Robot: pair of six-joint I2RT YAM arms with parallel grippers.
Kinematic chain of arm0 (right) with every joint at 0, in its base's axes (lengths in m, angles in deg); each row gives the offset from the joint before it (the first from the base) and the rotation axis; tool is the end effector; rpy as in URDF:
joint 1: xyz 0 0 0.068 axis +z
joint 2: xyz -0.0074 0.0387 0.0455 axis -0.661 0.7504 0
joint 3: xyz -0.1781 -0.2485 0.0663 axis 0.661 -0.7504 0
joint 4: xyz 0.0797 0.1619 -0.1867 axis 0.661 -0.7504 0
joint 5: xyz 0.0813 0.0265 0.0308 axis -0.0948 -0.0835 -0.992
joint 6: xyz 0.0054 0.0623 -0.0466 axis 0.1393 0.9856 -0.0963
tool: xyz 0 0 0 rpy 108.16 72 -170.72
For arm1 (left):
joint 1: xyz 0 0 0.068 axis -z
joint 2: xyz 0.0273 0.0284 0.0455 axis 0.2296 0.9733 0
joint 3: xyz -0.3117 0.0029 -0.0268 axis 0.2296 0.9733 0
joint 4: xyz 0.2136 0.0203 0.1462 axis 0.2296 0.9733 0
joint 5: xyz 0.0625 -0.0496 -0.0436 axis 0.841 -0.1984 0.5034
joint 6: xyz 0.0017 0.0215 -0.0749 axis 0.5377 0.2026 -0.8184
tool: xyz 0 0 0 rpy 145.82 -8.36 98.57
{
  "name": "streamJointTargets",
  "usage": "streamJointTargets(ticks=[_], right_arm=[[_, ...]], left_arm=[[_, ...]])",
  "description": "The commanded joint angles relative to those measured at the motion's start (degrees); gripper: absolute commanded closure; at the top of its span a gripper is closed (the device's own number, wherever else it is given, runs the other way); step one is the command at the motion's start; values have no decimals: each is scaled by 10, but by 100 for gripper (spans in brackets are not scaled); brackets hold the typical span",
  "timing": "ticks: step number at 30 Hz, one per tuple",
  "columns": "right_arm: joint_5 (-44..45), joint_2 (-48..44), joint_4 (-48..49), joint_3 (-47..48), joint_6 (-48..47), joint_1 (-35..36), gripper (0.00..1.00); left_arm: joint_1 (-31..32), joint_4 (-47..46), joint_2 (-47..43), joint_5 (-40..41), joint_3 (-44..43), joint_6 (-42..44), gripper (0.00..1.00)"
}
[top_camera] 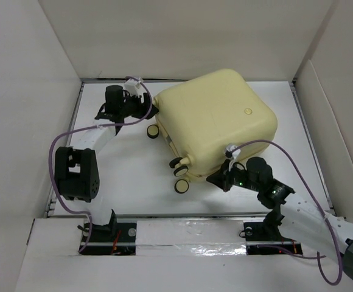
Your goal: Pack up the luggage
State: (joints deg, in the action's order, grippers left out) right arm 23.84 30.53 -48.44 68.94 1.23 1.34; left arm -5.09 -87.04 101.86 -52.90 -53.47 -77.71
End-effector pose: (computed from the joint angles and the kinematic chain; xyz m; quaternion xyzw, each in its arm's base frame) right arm 0.1159 0.1331 0.2383 -0.2822 0.7502 0.3791 0.4624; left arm 0.4113 -0.0969 0.3151 0.2094 0.7780 -0.2890 0.5171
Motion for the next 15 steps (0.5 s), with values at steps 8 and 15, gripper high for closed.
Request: streamJointTargets(ticks=[8,15], right_arm=[[-125,29,0,113,-38,-200,100],[-113,48,56,98,-24,-211,100]], left_arm=[[110,-204,-240,187,348,-230,100],[218,-153,-464,254,464,-299,100]])
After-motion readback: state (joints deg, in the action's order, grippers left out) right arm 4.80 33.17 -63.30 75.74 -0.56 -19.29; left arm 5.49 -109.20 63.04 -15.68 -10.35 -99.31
